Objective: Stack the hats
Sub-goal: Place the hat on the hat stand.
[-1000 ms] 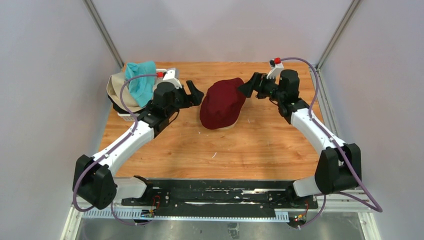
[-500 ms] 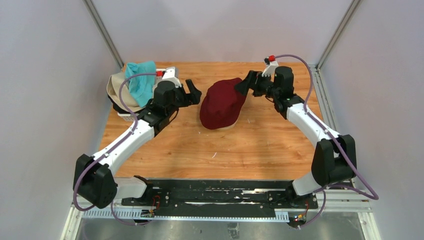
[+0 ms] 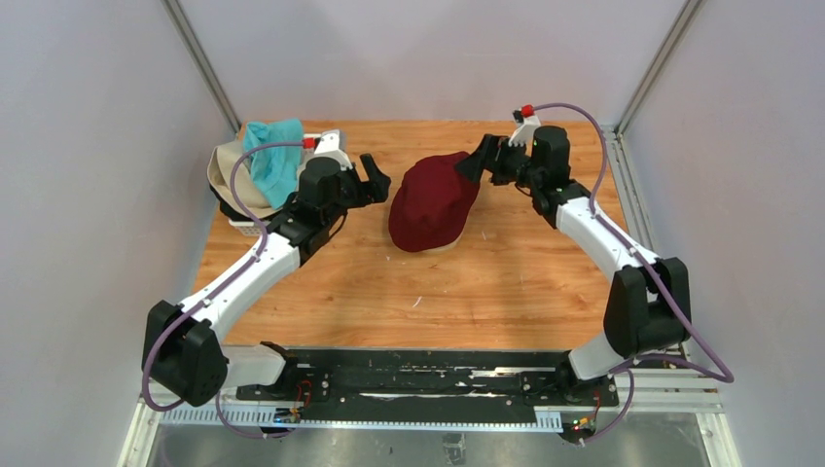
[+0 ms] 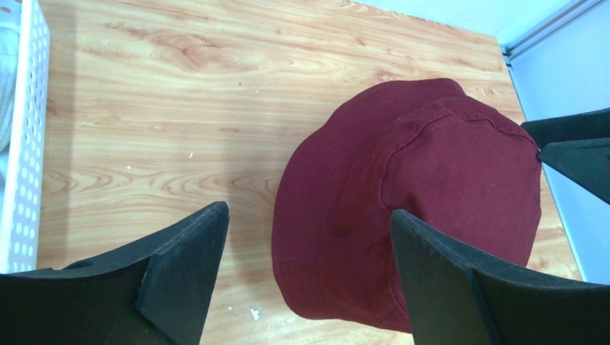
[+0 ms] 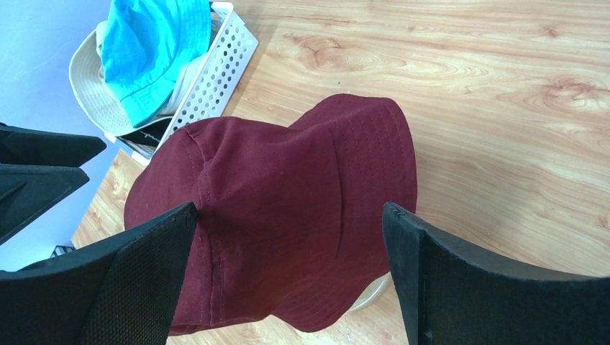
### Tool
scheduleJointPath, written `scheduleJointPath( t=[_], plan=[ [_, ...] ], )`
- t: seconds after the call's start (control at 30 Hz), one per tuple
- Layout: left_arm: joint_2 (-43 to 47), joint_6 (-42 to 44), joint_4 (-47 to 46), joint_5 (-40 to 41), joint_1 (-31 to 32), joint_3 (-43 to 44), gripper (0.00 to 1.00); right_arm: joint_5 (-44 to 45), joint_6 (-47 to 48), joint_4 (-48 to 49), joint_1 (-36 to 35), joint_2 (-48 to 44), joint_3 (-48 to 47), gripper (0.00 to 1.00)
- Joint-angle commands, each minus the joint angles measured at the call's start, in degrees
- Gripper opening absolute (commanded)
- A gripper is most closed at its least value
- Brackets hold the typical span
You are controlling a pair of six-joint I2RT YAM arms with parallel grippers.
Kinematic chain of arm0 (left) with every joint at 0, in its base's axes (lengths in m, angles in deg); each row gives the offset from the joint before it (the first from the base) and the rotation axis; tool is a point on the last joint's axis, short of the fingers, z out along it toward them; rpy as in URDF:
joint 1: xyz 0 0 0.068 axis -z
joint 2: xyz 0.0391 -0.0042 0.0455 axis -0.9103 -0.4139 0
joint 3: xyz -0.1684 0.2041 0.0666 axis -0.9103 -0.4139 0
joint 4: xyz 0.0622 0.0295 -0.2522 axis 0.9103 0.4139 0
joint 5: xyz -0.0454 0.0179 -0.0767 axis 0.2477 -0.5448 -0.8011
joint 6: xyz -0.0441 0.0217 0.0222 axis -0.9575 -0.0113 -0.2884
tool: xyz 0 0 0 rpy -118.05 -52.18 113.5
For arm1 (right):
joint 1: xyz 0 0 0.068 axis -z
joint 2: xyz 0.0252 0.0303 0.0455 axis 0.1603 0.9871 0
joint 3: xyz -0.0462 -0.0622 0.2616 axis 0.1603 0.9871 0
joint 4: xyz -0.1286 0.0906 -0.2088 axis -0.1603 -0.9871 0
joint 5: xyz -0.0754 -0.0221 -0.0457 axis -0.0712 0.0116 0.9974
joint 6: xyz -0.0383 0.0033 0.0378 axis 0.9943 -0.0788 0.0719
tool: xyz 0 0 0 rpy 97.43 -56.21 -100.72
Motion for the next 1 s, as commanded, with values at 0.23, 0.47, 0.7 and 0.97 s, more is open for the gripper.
scheduleJointPath(
  t=[0.23, 0.47, 0.7, 0.97],
  plan=[
    [2.06, 0.84, 0.31, 1.99, 0.31, 0.86, 0.87, 1.56, 0.89, -0.69, -0.68, 1.64, -1.86, 0.98],
    [2.53, 1.15, 0.88, 2.87, 0.22, 0.58, 0.87, 4.22, 1.44, -1.96, -0.64, 1.79, -2.36, 0.99],
    [1.44, -0.43, 0.95, 5.49, -0.58, -0.23, 0.92, 2.65, -4.32, 6.17, 2.84, -1.78, 2.50, 0.99],
    [-4.43, -11.20, -12.91, -12.99, -9.06, -5.55, 0.92, -4.89, -11.92, 14.73, 10.55, -4.02, 9.26, 0.99]
  ],
)
